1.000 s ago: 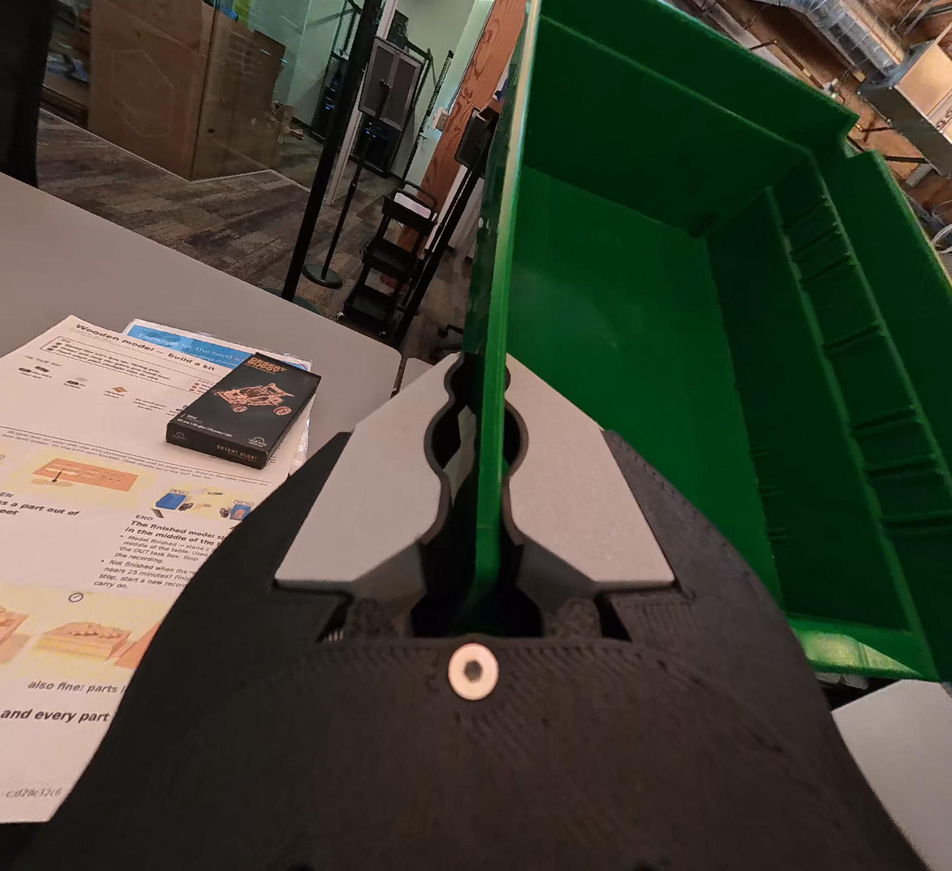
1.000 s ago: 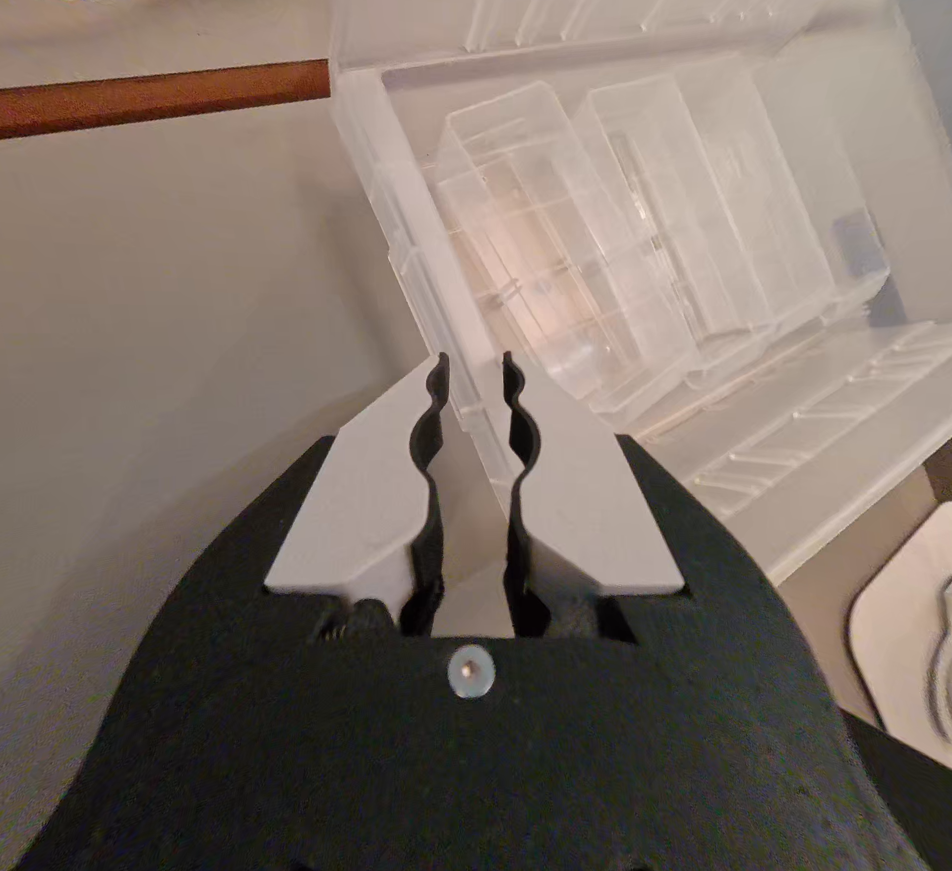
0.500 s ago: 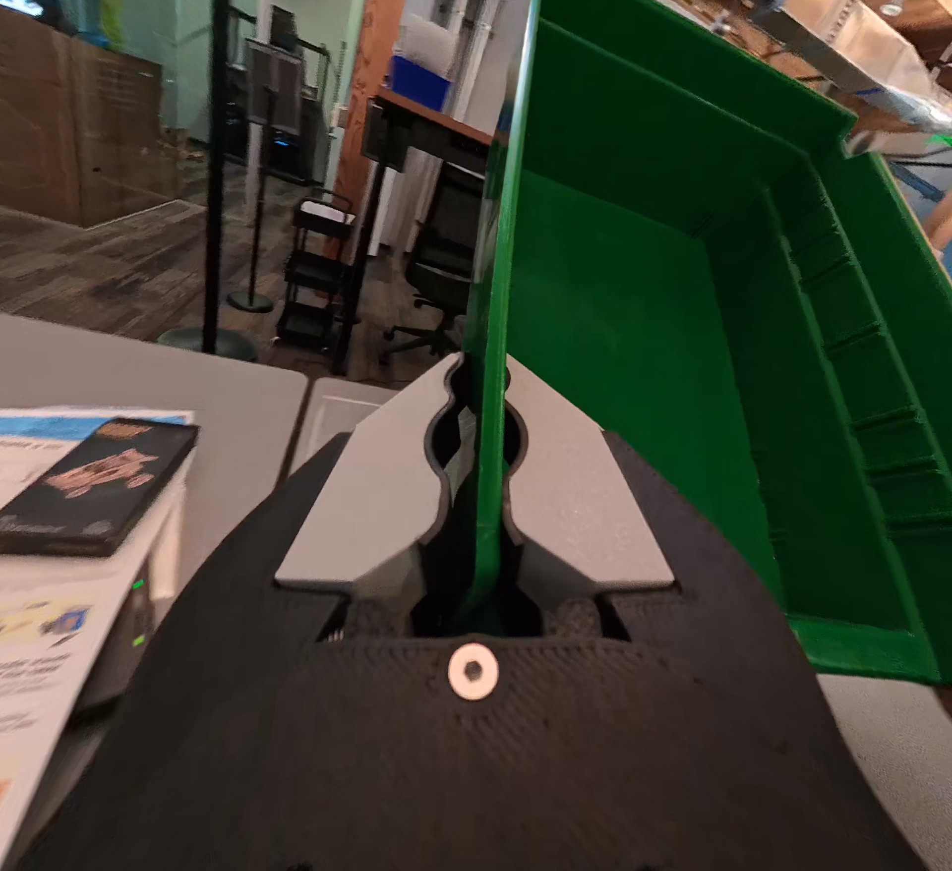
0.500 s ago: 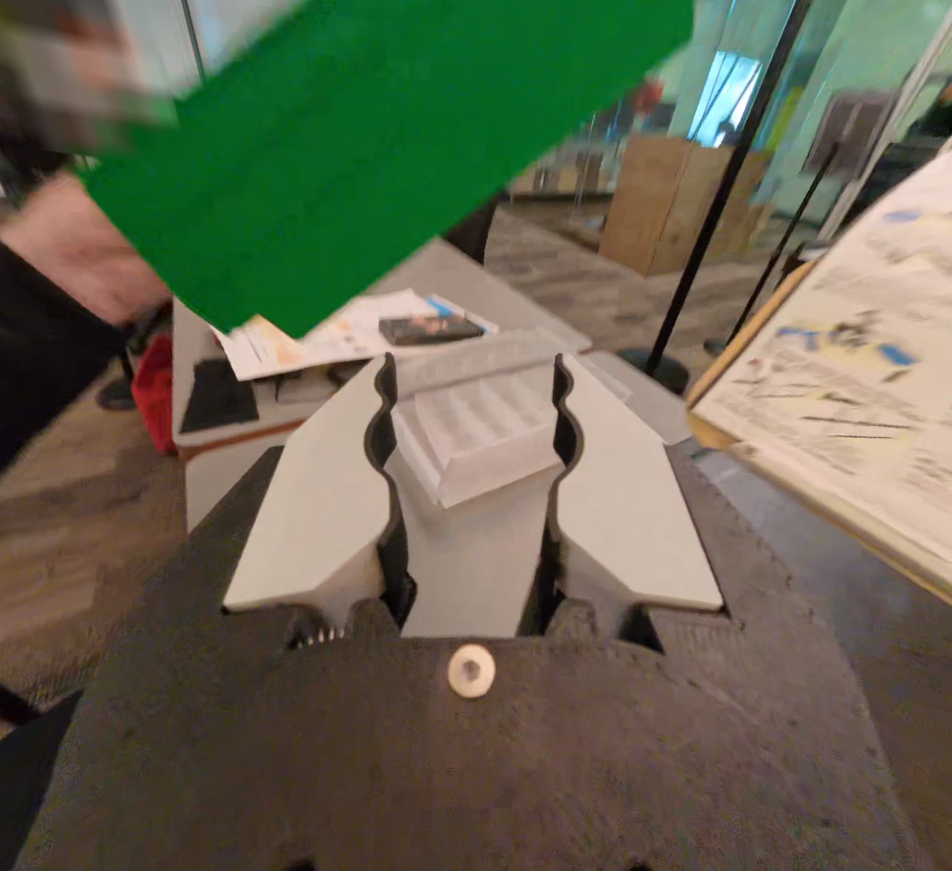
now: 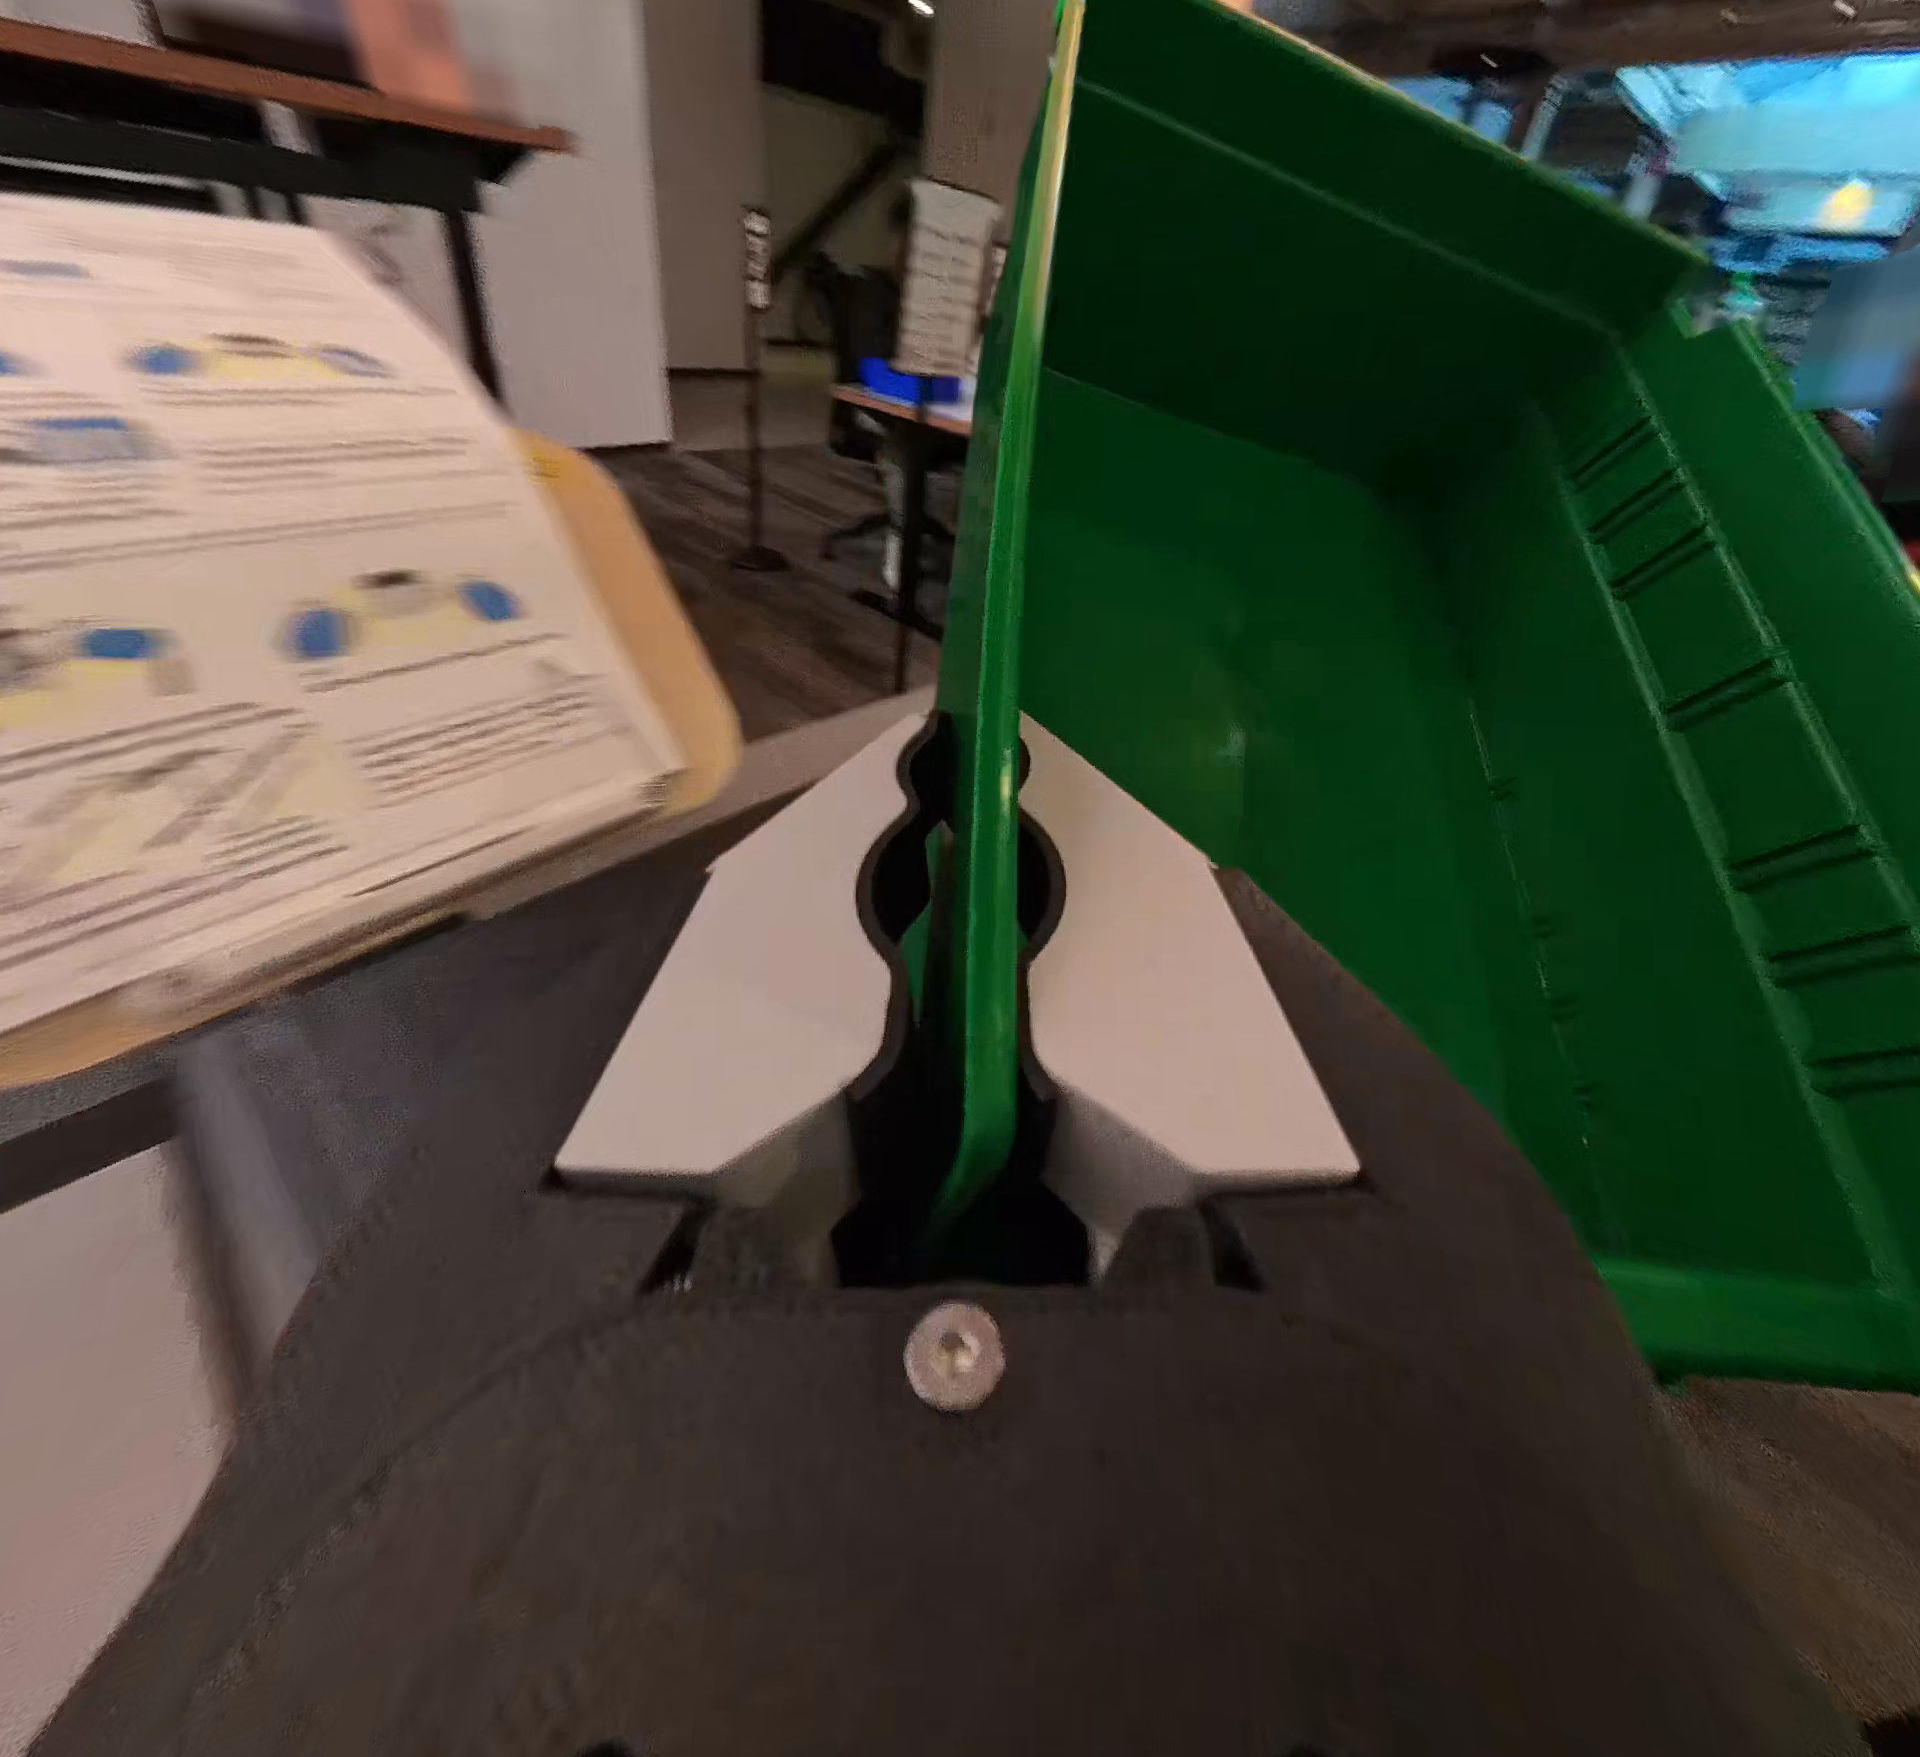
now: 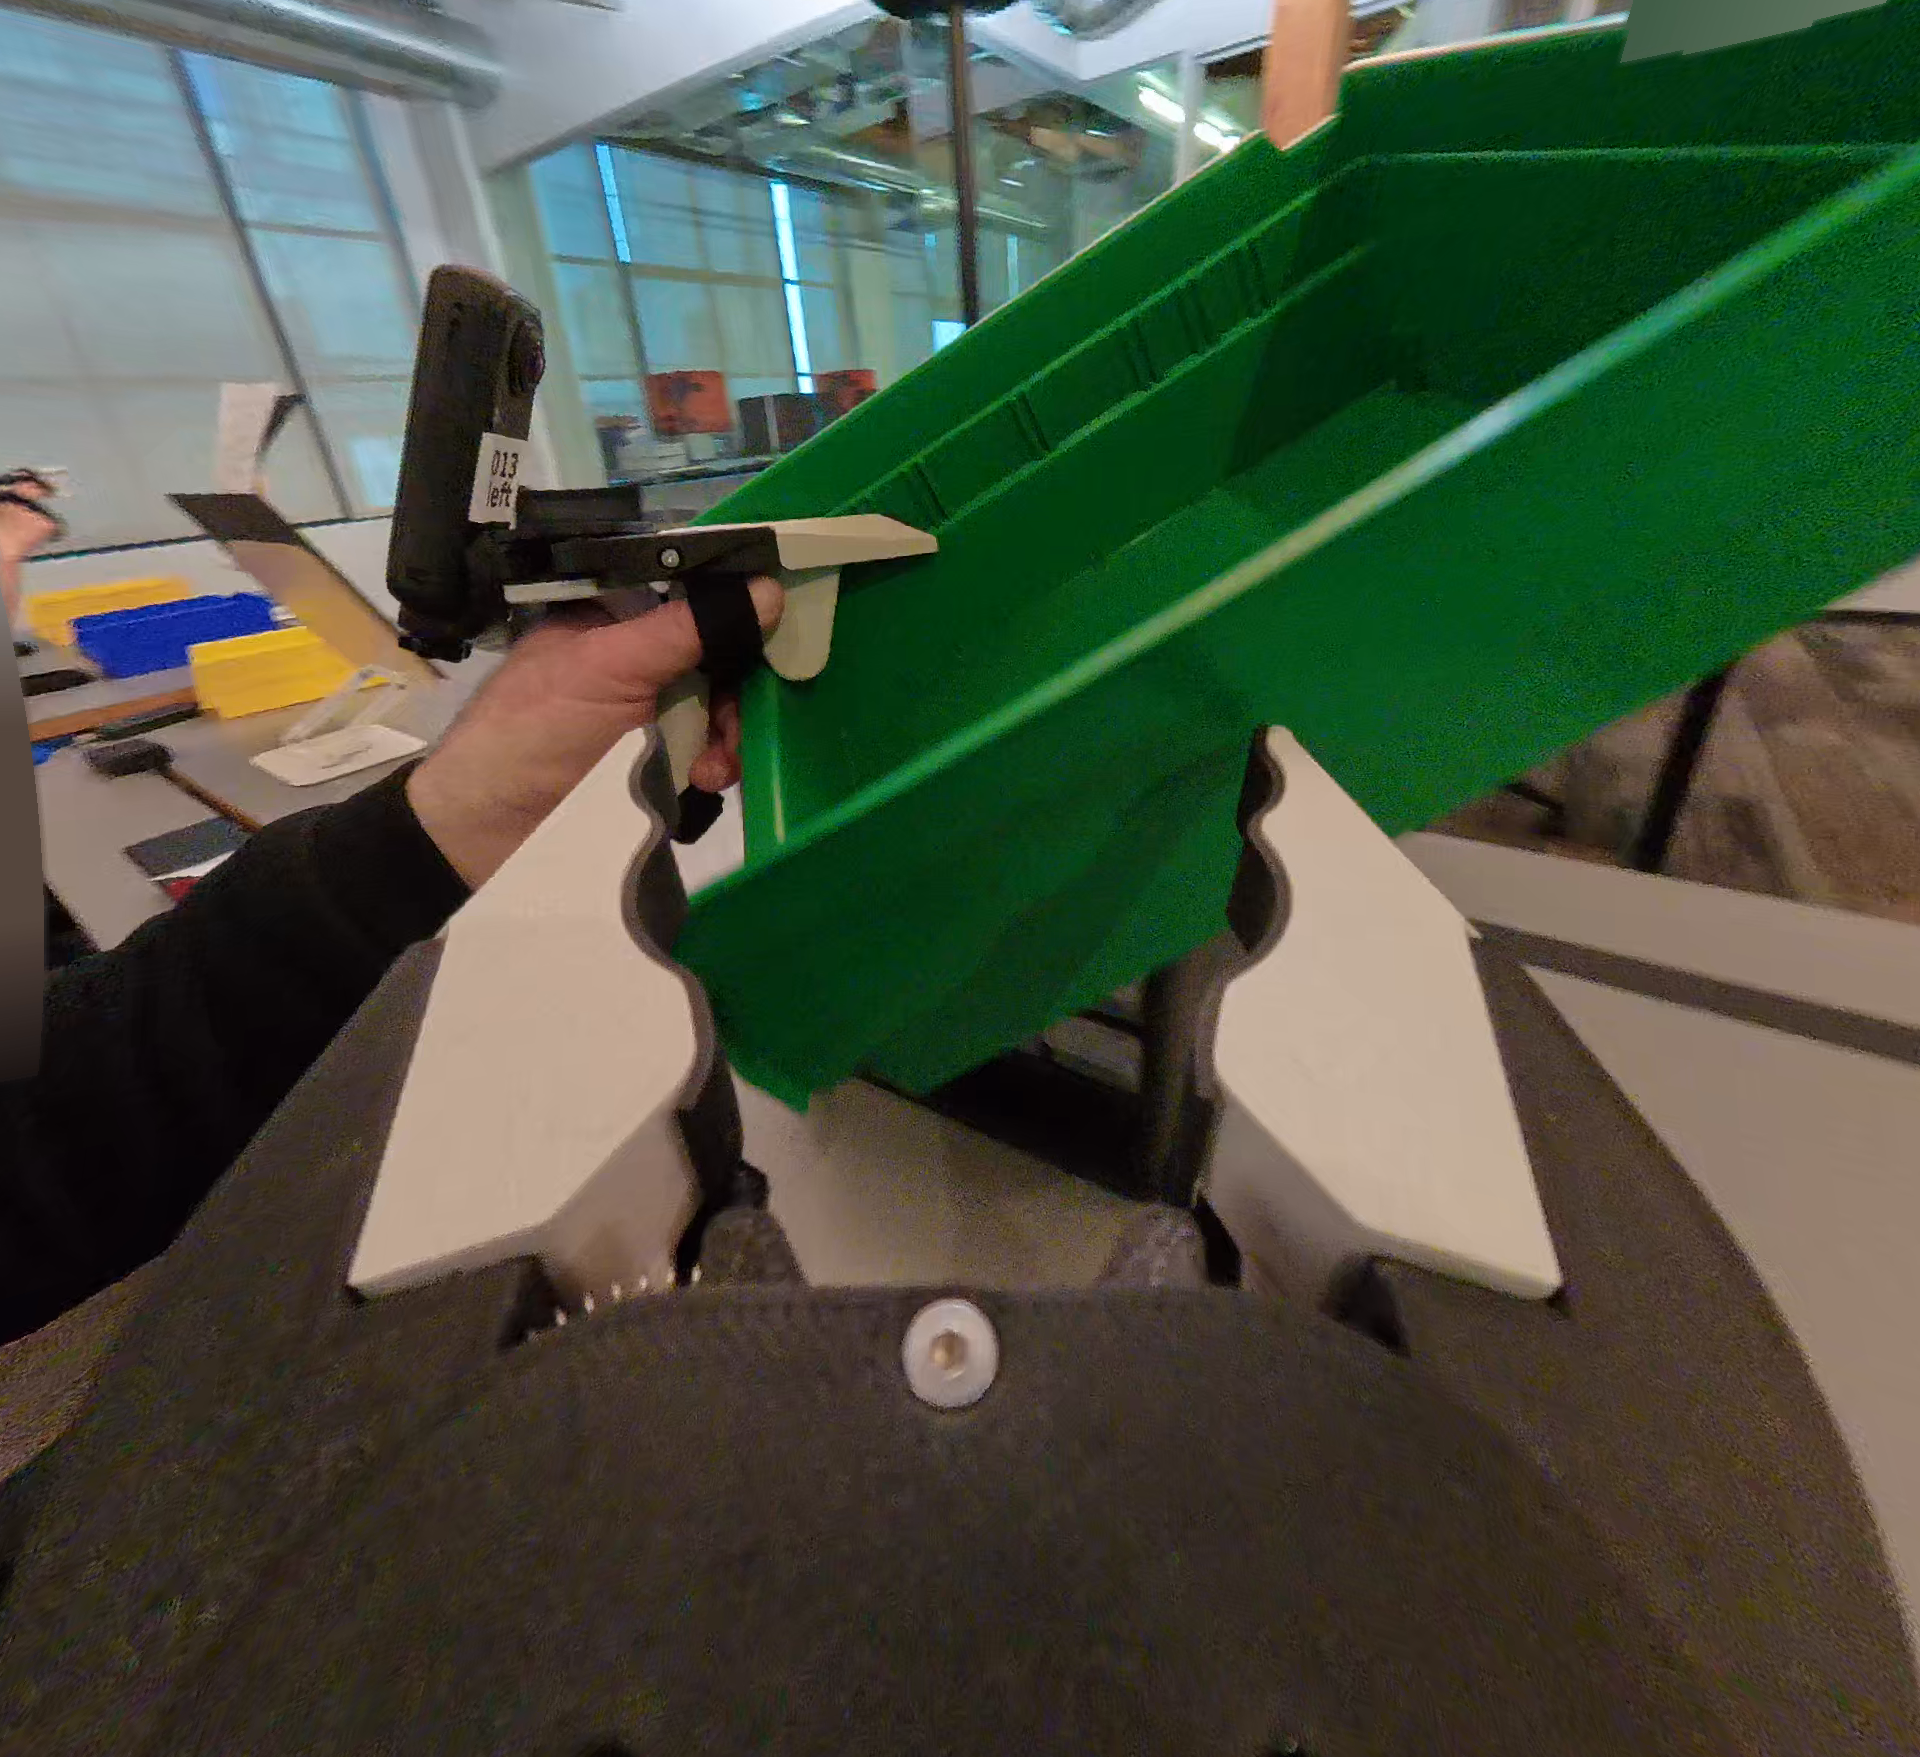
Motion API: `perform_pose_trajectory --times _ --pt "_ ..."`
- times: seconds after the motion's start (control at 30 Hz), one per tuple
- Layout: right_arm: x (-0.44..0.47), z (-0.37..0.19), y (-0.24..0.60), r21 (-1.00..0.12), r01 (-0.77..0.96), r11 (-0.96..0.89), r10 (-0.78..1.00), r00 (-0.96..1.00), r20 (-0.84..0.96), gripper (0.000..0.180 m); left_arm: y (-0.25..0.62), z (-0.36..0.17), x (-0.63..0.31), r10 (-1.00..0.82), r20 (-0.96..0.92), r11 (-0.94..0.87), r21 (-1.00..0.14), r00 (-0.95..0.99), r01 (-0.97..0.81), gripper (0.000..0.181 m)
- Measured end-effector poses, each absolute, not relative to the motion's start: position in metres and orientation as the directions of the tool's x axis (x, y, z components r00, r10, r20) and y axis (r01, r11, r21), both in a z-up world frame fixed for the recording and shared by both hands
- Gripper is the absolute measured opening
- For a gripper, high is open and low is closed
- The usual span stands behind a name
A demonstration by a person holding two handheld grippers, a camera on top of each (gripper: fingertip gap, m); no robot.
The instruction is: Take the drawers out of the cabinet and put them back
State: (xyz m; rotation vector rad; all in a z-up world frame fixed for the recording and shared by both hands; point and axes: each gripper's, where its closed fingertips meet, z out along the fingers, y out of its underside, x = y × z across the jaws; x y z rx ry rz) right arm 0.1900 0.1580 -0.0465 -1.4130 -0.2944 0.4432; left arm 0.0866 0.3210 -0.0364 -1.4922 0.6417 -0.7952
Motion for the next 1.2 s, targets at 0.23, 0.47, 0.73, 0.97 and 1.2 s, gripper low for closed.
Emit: perform_pose_trajectory --times 0.23,0.47,0.73,0.97,1.2 --pt "0.321 -0.089 0.142 -0.986 -0.158 0.051 0.219 0.965 -0.144 0.095 0.296 -0.099 0.242 -0.866 0.104 -0.135 -0.990 0.489 -0.029 0.005" --pt "0.399 -0.163 0.161 -0.931 -0.343 -0.126 0.180 0.915 -0.361 0.093 0.300 -0.206 0.316 -0.841 0.255 -0.333 -0.939 0.477 -0.085 0.006" --pt "0.437 -0.258 0.201 -0.838 -0.403 -0.367 0.189 0.850 -0.491 0.091 0.322 -0.304 0.337 -0.775 0.296 -0.457 -0.872 0.558 -0.173 0.012" --pt "0.463 -0.284 0.232 -0.789 -0.422 -0.446 0.225 0.800 -0.556 0.075 0.339 -0.319 0.347 -0.743 0.284 -0.467 -0.868 0.605 -0.166 0.022" --pt "0.487 -0.291 0.263 -0.767 -0.364 -0.528 0.175 0.838 -0.517 0.079 0.332 -0.329 0.367 -0.766 0.331 -0.522 -0.820 0.551 -0.233 0.068"
